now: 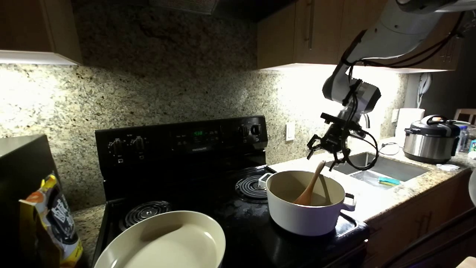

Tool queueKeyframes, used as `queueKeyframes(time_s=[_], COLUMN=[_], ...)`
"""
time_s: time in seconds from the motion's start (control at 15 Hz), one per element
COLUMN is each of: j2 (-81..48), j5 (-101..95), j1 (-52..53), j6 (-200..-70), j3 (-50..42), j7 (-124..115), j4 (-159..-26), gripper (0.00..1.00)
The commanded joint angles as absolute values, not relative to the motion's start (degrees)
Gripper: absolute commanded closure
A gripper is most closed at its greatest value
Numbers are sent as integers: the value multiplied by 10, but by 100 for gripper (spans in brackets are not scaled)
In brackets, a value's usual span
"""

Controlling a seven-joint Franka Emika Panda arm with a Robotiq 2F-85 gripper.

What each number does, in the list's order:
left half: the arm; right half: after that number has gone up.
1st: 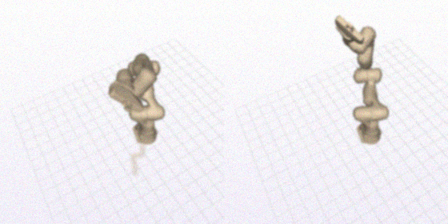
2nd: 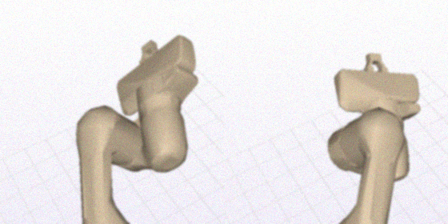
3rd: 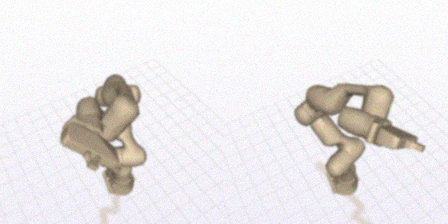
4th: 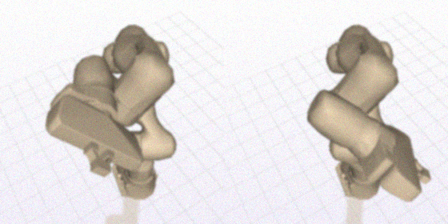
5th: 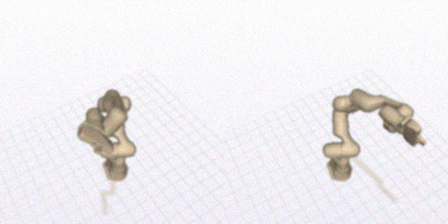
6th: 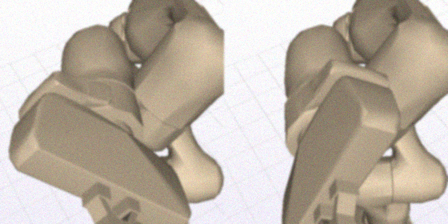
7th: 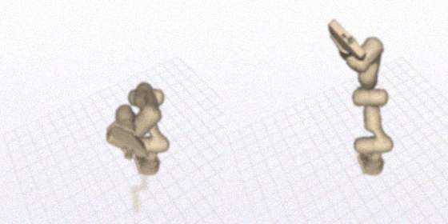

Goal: Use the wooden spatula to stir the liquid in the white pot

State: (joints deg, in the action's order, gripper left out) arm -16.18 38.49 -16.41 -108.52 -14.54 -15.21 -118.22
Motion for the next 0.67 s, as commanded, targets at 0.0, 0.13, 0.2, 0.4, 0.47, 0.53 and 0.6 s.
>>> queueKeyframes(time_s=[0.0,0.13,0.2,0.4,0.47,0.53,0.6], j2=[-177,-186,-192,-205,-210,-214,-218], j5=[415,410,406,403,398,397,393], j1=[-183,-186,-189,-192,-191,-191,-191], j6=[-1057,-1041,-1029,-1006,-1001,-998,-994], j3=[-146,-147,-146,-147,-147,-147,-147], j7=[-122,-122,-119,-116,-117,-116,-115], j4=[-1160,-1150,-1144,-1132,-1126,-1122,-1117], gripper=[33,47,55,74,80,87,92])
